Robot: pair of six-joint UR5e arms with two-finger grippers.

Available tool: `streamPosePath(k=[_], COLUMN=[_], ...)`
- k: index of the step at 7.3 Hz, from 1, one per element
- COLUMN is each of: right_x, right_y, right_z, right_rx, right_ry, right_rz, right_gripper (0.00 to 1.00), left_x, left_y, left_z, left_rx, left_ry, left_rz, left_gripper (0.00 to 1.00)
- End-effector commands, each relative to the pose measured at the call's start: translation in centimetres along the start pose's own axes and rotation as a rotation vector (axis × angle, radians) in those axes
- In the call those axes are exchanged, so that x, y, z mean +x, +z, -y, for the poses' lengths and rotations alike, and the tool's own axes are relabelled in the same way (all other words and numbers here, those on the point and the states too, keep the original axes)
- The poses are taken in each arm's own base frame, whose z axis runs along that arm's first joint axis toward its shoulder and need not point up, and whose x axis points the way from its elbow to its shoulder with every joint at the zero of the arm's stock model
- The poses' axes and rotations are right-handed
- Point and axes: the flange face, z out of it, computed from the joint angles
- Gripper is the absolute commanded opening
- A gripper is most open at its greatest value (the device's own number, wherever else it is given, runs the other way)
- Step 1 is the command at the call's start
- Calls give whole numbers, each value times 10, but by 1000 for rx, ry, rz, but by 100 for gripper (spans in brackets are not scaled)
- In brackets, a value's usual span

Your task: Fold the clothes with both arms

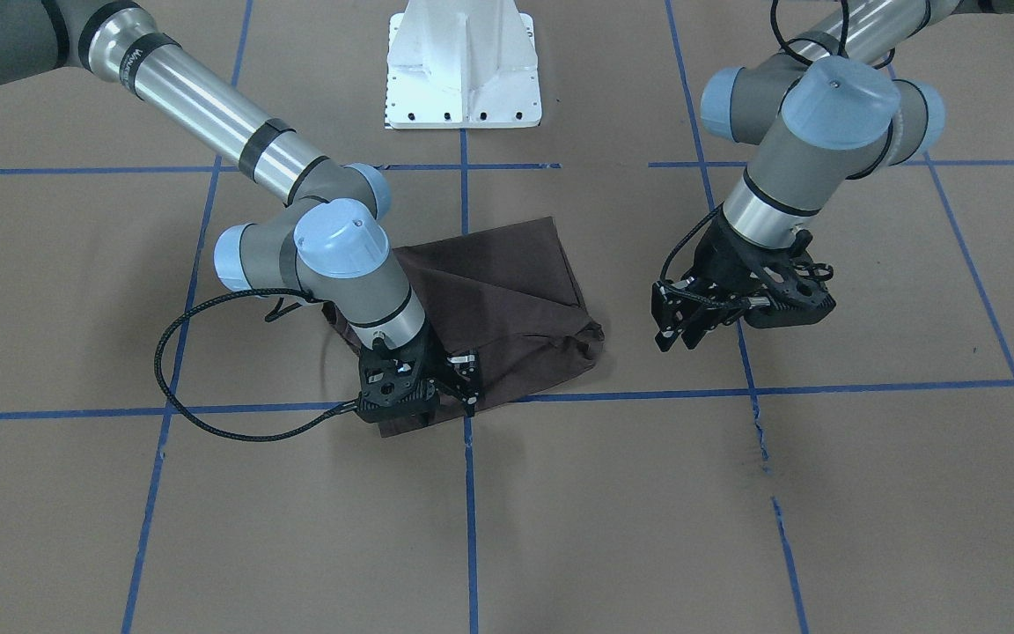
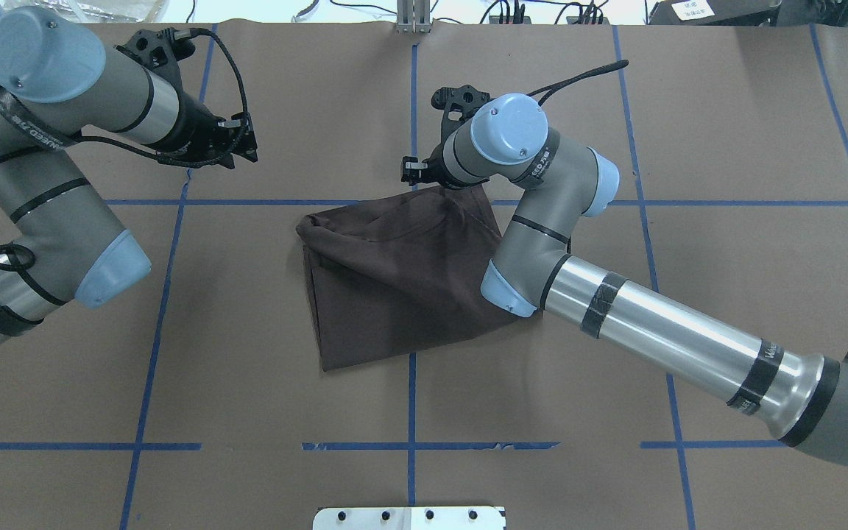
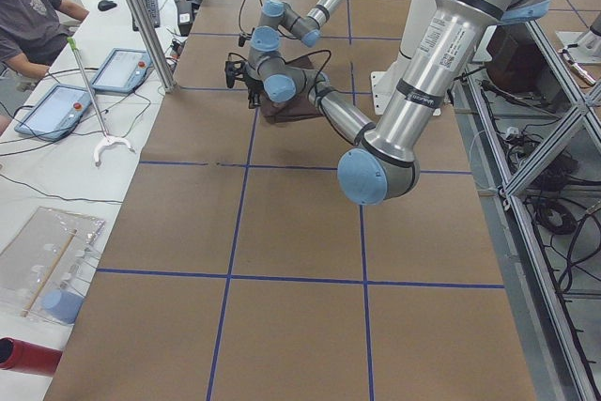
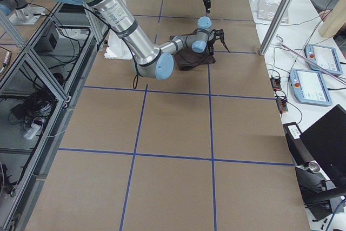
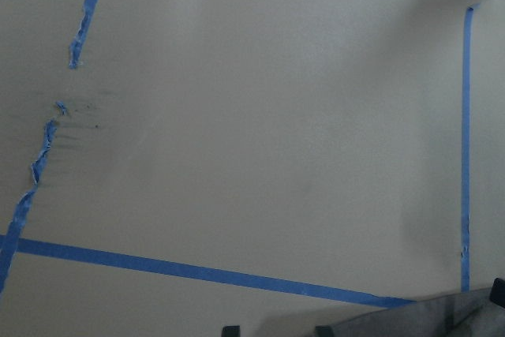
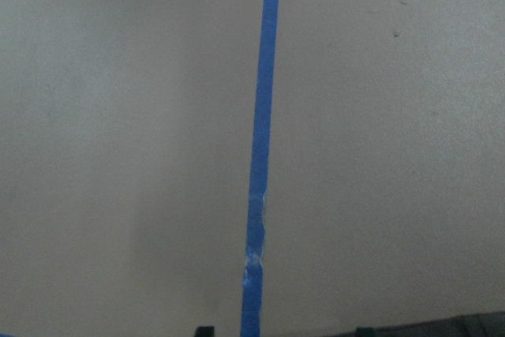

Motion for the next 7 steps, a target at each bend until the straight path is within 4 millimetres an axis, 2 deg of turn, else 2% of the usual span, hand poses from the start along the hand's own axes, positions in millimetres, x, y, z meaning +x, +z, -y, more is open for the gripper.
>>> streamPosePath(k=[1, 2, 3, 4, 5, 6, 7], right_x=[0, 2, 1, 0, 4, 8, 9], right_y=[4, 5, 3, 2, 2, 1, 0], right_z=[-9, -10, -10, -9, -11, -14, -14], right_rx=[-11, -11, -10, -9, -11, -13, -15], right_ry=[-5, -5, -6, -5, -5, -9, -35], right_rz=[-1, -2, 1, 3, 4, 5, 6], right_gripper=[41, 35, 34, 24, 7, 0, 0], left_x=[0, -1, 1, 1, 1, 1, 1], left_y=[1, 1, -2, -2, -2, -2, -1], left_z=[0, 0, -1, -1, -1, -1, 0], left_rx=[-1, -3, -1, -1, -1, -2, -7], left_ry=[-1, -5, -3, -3, -3, -3, -10], left_rz=[2, 10, 5, 5, 5, 6, 20], left_gripper=[43, 43, 43, 43, 43, 43, 43])
